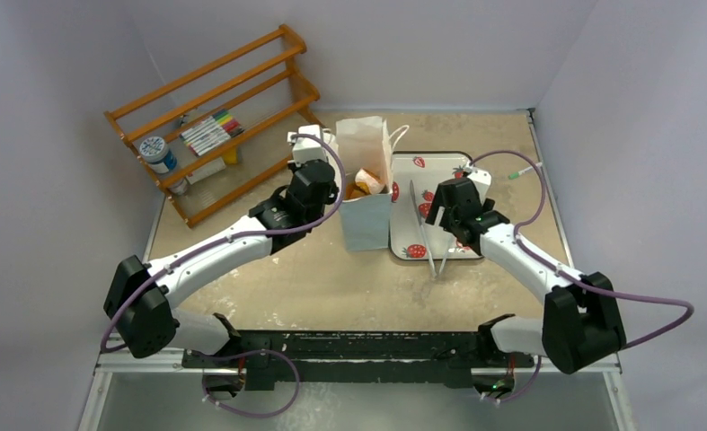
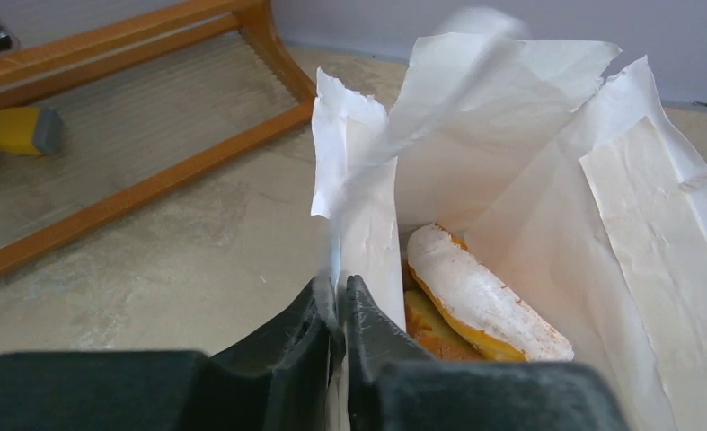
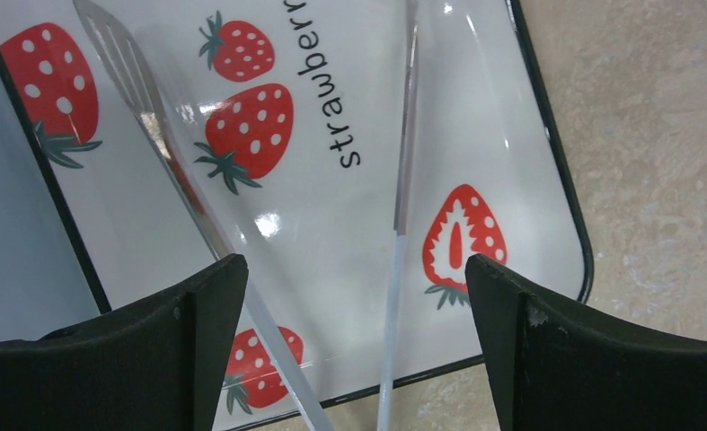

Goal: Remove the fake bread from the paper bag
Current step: Adjust the paper bag at the center of the board.

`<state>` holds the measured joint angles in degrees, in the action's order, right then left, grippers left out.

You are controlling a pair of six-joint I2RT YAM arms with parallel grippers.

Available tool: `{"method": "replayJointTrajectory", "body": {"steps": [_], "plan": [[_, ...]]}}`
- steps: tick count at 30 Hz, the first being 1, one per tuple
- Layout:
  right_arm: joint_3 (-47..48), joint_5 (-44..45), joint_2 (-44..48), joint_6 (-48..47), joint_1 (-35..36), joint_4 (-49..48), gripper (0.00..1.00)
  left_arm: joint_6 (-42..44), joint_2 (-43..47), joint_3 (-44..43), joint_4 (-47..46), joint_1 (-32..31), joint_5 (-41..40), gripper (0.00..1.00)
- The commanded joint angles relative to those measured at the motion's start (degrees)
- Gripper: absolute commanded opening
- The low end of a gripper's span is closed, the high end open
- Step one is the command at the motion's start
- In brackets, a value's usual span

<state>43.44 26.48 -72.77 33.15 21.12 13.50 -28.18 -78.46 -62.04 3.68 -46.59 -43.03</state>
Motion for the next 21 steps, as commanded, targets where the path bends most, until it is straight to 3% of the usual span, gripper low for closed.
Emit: {"method": "replayJointTrajectory", "body": {"steps": [1, 12, 21], "plan": [[0.16, -0.84, -1.79, -1.3, 0.94, -2.46, 0.93, 4.93, -0.27, -1.7, -6.1, -0.01, -4.32, 0.0], [-0.67, -2.11, -2.46, -1.69, 3.37, -3.28, 0.93, 15.0, 0.75, -4.23, -7.85, 1.33, -2.72, 0.0], [-0.37, -2.62, -2.93, -1.75, 4.92, -2.11, 0.94, 20.43, 7.43, -2.27, -5.43, 6.86, 2.85, 0.0]]}}
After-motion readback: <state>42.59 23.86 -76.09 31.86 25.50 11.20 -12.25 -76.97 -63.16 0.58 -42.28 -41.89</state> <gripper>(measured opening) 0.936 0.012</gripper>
